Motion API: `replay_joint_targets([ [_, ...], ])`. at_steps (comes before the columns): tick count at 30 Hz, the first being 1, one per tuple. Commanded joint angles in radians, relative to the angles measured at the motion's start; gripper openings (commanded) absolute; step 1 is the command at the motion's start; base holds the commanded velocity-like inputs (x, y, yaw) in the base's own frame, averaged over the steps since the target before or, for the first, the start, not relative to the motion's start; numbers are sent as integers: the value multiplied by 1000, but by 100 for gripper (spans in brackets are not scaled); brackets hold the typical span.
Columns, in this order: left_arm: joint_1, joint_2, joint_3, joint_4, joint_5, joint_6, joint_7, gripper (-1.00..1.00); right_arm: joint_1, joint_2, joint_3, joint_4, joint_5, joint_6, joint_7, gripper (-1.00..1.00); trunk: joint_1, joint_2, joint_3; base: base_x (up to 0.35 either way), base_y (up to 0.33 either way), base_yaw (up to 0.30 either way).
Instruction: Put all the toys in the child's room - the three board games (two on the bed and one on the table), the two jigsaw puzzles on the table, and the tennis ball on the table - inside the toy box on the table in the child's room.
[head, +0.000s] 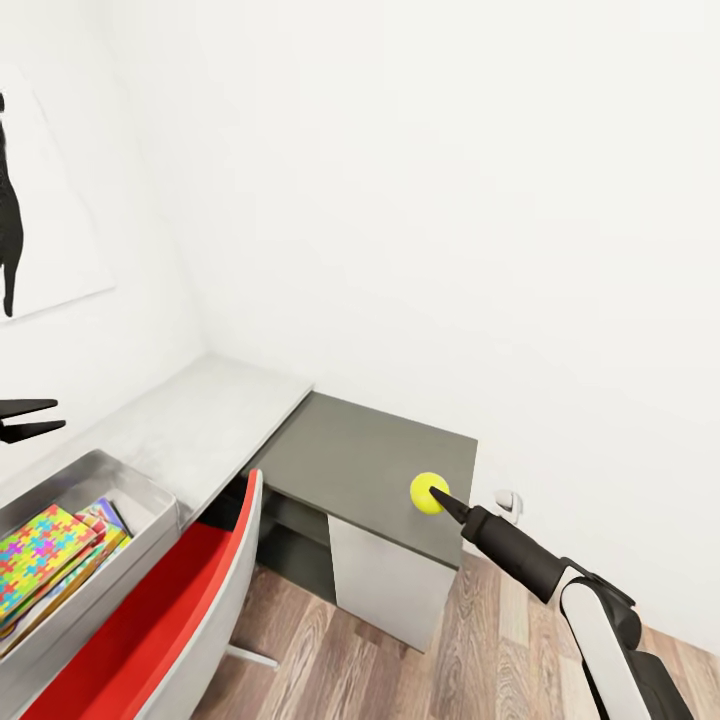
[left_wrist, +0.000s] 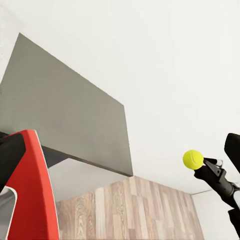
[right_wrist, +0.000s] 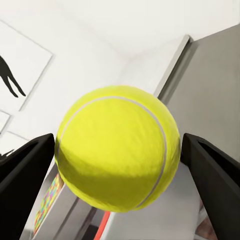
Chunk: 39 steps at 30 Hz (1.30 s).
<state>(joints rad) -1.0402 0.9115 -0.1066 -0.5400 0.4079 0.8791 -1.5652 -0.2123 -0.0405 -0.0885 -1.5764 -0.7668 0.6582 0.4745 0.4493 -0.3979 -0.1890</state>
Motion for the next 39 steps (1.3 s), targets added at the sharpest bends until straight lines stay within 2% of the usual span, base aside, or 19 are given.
replay_joint_targets([
  [1,-2,1,-7,3,3,11,-6,100,-1,0,-2,-1,-4,8,0,-100,1,-2,0,0,0,0],
  [4,-2,1,-7,48,2,0,-6,100,-1,1,-2,-1,-4,8,0,-100,1,-2,4,0,0,0],
  [9,-1,1,-8,159,2,-104,-6,100,-1,0,-2,-1,-3,8,1,-100,1,-2,13,0,0,0],
  [12,-1,0,-9,214,2,-136,-6,100,-1,0,-3,-1,-4,8,1,-100,1,-2,18,0,0,0],
  [21,0,1,-8,246,2,-143,-6,100,-1,-1,-4,-1,-5,8,2,-100,1,-2,33,-38,0,0],
  [26,0,14,-6,250,3,-138,-6,100,-1,-1,-3,-2,-5,9,1,-100,1,-2,41,-223,0,0],
  [30,0,7,-7,300,0,-151,-6,100,-1,0,-2,-1,-4,8,1,-100,1,-2,47,-199,0,0],
  [39,0,3,-7,309,0,-155,-6,100,-1,1,-2,-2,-4,9,1,-100,1,-2,62,-34,0,0],
])
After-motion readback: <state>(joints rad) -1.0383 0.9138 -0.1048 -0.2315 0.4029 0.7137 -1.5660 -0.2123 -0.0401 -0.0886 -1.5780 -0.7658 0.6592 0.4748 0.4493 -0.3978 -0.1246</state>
